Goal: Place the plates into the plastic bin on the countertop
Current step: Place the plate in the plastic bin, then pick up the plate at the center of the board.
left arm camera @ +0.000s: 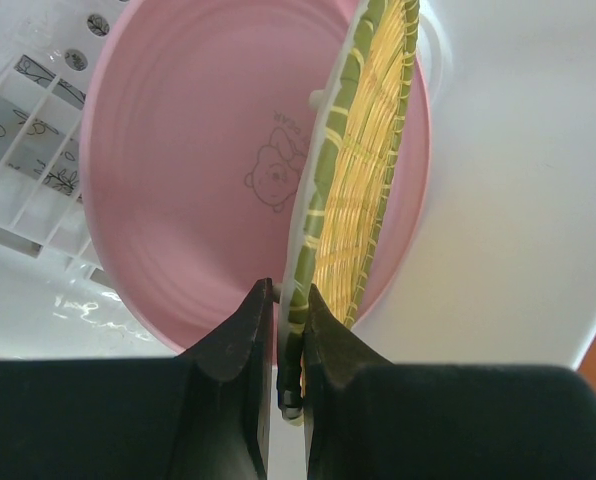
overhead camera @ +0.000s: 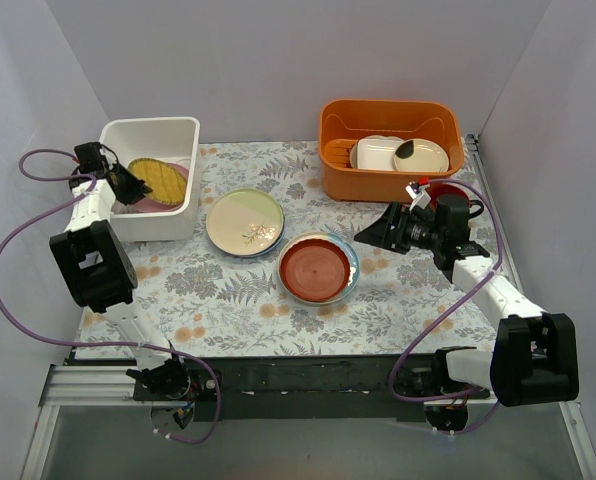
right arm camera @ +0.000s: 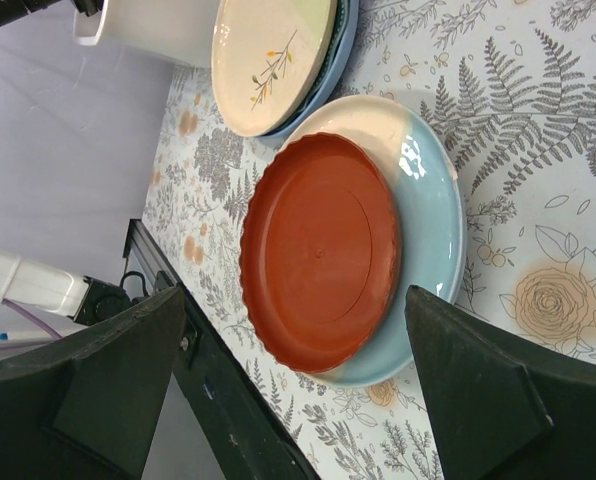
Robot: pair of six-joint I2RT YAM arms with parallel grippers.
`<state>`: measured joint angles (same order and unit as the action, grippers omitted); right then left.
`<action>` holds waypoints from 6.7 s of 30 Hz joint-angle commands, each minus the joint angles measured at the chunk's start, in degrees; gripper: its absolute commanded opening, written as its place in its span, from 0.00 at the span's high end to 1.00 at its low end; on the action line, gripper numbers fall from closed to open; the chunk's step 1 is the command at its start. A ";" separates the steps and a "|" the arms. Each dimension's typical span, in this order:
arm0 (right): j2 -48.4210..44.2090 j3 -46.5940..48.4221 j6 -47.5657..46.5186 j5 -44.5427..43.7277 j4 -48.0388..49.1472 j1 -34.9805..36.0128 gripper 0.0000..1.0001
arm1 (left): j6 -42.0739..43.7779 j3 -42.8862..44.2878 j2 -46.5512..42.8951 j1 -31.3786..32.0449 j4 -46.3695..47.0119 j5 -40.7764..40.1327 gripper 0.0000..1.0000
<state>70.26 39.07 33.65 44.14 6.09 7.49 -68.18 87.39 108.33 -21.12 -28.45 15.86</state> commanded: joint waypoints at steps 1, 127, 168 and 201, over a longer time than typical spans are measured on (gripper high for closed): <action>-0.21 -0.66 -0.34 1.48 1.82 -0.28 0.02 | 1.56 1.99 -1.20 0.29 -0.73 -0.83 1.00; 18.69 3.03 -9.30 -13.47 -7.58 12.73 0.96 | 11.23 -1.53 -15.79 38.09 12.45 17.01 0.02; 11.57 7.34 -7.20 -16.72 -7.67 12.64 0.99 | 12.90 -9.70 -14.21 40.28 9.02 23.69 0.02; 4.36 5.84 -4.47 -20.32 -6.61 11.06 0.99 | 18.00 -11.02 -7.79 47.32 3.22 31.34 0.10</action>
<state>76.23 44.23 28.64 23.70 -2.85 18.76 -52.01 74.52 100.20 25.43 -24.12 45.52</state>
